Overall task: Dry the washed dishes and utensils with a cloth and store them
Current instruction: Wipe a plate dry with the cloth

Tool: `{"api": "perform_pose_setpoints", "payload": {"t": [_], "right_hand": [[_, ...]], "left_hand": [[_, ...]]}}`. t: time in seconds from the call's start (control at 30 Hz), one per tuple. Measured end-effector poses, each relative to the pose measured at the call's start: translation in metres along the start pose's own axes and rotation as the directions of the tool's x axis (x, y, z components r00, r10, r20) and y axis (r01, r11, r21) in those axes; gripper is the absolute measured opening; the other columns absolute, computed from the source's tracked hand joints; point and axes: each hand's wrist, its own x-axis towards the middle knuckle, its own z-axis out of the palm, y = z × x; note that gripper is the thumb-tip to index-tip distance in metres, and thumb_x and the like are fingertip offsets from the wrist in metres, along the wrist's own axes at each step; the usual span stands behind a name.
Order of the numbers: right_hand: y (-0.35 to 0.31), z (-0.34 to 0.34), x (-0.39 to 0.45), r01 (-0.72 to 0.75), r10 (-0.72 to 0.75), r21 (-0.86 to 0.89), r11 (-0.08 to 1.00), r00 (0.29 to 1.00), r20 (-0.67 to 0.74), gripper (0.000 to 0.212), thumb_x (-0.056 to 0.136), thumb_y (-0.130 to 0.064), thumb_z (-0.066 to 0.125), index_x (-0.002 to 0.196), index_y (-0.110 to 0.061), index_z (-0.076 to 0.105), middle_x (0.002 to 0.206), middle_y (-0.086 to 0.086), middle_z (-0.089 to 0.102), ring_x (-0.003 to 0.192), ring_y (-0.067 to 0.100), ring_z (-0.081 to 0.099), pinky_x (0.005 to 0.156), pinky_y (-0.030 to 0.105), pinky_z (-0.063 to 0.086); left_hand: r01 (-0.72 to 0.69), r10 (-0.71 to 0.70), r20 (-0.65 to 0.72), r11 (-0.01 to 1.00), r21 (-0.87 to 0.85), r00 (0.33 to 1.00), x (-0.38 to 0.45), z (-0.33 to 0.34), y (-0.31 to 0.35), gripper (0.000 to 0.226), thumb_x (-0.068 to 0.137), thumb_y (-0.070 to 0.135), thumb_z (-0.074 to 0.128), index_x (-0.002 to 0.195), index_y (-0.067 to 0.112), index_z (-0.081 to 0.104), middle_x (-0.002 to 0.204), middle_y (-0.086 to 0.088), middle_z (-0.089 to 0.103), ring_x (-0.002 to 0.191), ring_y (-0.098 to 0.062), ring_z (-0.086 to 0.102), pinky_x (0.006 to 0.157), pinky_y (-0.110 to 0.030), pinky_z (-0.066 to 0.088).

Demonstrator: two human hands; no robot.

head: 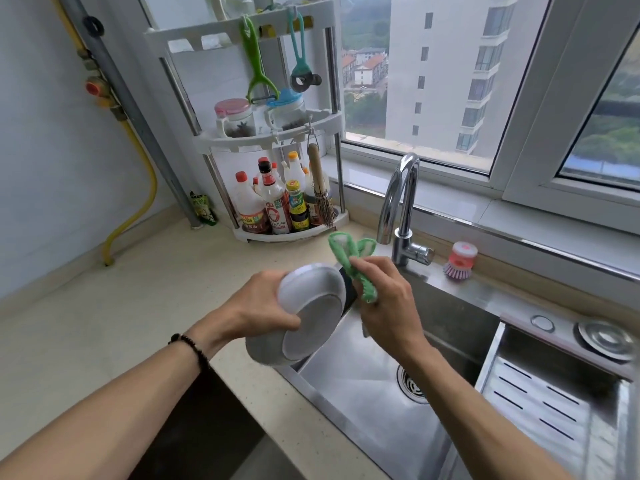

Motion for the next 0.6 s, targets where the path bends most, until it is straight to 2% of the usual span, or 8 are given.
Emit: {"api": "perform_pose_setpoints", "payload": {"t": [0.1, 0.17, 0.23, 0.27, 0.33, 0.43, 0.53, 0.6], "right_hand": [[-0.027, 0.009, -0.004, -0.162, 0.104, 0.325, 0.932, 0.976, 0.189, 0.069, 0.091, -0.008, 0.059, 0.155, -0.018, 0.034, 0.141, -0.001, 0.044, 0.117, 0.000, 0.048, 0.099, 0.018, 0.044], [-0.044, 0.011, -0.002, -0.305, 0.127, 0.463, 0.832, 0.918, 0.376, 0.069, 0.089, -0.040, 0.056, 0.153, -0.024, 0.037, 0.147, -0.007, 0.039, 0.129, 0.000, 0.045, 0.103, 0.014, 0.041], [-0.045, 0.014, 0.011, -0.402, 0.245, 0.526, 0.749, 0.907, 0.344, 0.051, 0.089, -0.053, 0.049, 0.136, -0.034, 0.050, 0.133, 0.000, 0.051, 0.120, 0.010, 0.055, 0.098, 0.029, 0.051], [-0.041, 0.015, 0.020, -0.431, 0.326, 0.486, 0.761, 0.900, 0.288, 0.042, 0.090, -0.055, 0.045, 0.127, -0.039, 0.053, 0.127, 0.001, 0.054, 0.117, 0.016, 0.057, 0.099, 0.040, 0.052], [-0.035, 0.022, 0.032, -0.425, 0.358, 0.291, 0.857, 0.898, 0.255, 0.044, 0.093, -0.057, 0.036, 0.126, -0.039, 0.059, 0.135, 0.003, 0.052, 0.130, 0.017, 0.047, 0.111, 0.050, 0.040], [-0.039, 0.037, 0.026, -0.337, 0.277, 0.271, 0.902, 0.932, 0.234, 0.054, 0.098, -0.048, 0.029, 0.135, -0.027, 0.062, 0.156, 0.001, 0.041, 0.146, 0.011, 0.029, 0.122, 0.045, 0.023], [-0.048, 0.044, 0.008, -0.146, 0.076, 0.238, 0.960, 0.957, 0.281, 0.051, 0.100, -0.044, 0.033, 0.147, -0.030, 0.049, 0.162, -0.006, 0.030, 0.151, 0.013, 0.017, 0.123, 0.036, 0.008], [-0.039, 0.047, 0.009, -0.191, 0.139, 0.147, 0.970, 0.941, 0.309, 0.060, 0.098, -0.051, 0.024, 0.153, -0.032, 0.037, 0.165, -0.006, 0.022, 0.153, 0.014, 0.007, 0.122, 0.037, -0.002]], "left_hand": [[0.014, -0.024, -0.068, 0.989, -0.144, 0.997, 0.004, 0.002, 0.008, 0.062, 0.049, 0.025, 0.076, 0.110, 0.020, 0.067, 0.096, -0.001, 0.071, 0.085, -0.021, 0.069, 0.069, -0.034, 0.059], [0.010, -0.027, -0.074, 0.974, -0.228, 0.997, 0.006, 0.004, 0.011, 0.059, 0.048, 0.026, 0.080, 0.106, 0.019, 0.069, 0.095, -0.001, 0.074, 0.086, -0.022, 0.072, 0.071, -0.036, 0.061], [0.008, -0.021, -0.065, 0.981, -0.193, 0.998, 0.005, 0.005, 0.014, 0.054, 0.052, 0.024, 0.087, 0.102, 0.020, 0.069, 0.095, 0.001, 0.073, 0.086, -0.019, 0.071, 0.073, -0.035, 0.060], [0.000, -0.008, -0.049, 0.987, -0.159, 0.999, 0.004, 0.006, 0.016, 0.052, 0.055, 0.023, 0.090, 0.102, 0.021, 0.068, 0.097, 0.002, 0.072, 0.086, -0.017, 0.071, 0.073, -0.035, 0.060], [-0.021, 0.017, -0.027, 0.989, -0.146, 0.999, 0.003, 0.007, 0.022, 0.050, 0.058, 0.020, 0.091, 0.101, 0.021, 0.067, 0.096, 0.003, 0.072, 0.085, -0.016, 0.070, 0.072, -0.032, 0.060], [-0.010, 0.003, -0.041, 0.986, -0.166, 0.999, 0.002, 0.007, 0.028, 0.044, 0.055, 0.016, 0.083, 0.095, 0.017, 0.067, 0.089, -0.001, 0.072, 0.079, -0.019, 0.070, 0.068, -0.036, 0.061], [-0.013, 0.001, -0.063, 0.982, -0.191, 0.998, 0.002, 0.003, 0.021, 0.032, 0.056, 0.013, 0.074, 0.088, 0.015, 0.071, 0.081, -0.004, 0.074, 0.076, -0.022, 0.072, 0.067, -0.038, 0.061], [-0.014, 0.003, -0.065, 0.985, -0.169, 0.998, -0.001, 0.001, 0.021, 0.033, 0.057, 0.013, 0.077, 0.089, 0.016, 0.069, 0.082, -0.003, 0.073, 0.077, -0.025, 0.071, 0.065, -0.039, 0.060]]}}
